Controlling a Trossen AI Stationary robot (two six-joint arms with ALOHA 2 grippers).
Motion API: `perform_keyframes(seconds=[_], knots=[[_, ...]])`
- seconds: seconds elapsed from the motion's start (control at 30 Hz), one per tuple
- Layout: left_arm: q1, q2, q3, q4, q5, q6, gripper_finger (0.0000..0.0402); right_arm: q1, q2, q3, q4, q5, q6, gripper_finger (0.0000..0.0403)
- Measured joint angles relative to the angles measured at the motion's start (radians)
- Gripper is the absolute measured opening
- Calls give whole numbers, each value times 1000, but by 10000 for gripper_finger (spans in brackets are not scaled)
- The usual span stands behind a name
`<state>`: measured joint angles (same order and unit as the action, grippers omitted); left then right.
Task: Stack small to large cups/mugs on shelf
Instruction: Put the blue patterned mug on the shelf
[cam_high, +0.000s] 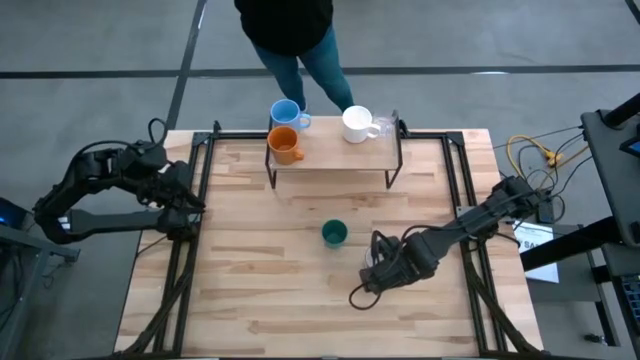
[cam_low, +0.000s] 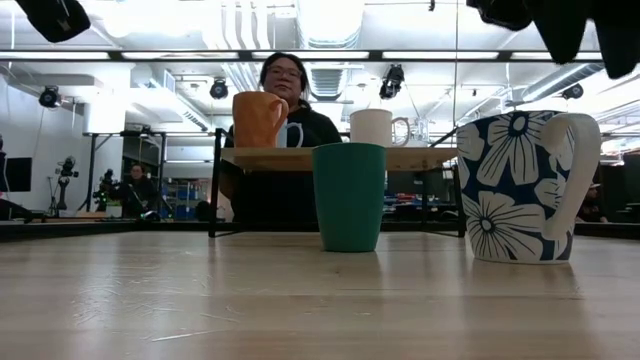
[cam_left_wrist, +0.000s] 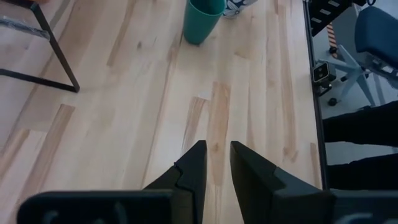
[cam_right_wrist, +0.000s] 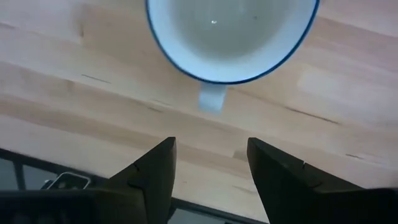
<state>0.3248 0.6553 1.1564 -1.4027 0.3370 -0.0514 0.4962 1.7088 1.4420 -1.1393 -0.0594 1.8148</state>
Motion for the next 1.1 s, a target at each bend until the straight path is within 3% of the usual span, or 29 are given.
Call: perform_keyframes(seconds=[0.37, 1.1], knots=[[0, -3, -1, 0, -1, 11, 56, -45, 0, -65, 95, 0, -55, 192], [0, -5, 0, -1, -1, 32, 56, -50, 10, -100, 107, -21, -60, 192]])
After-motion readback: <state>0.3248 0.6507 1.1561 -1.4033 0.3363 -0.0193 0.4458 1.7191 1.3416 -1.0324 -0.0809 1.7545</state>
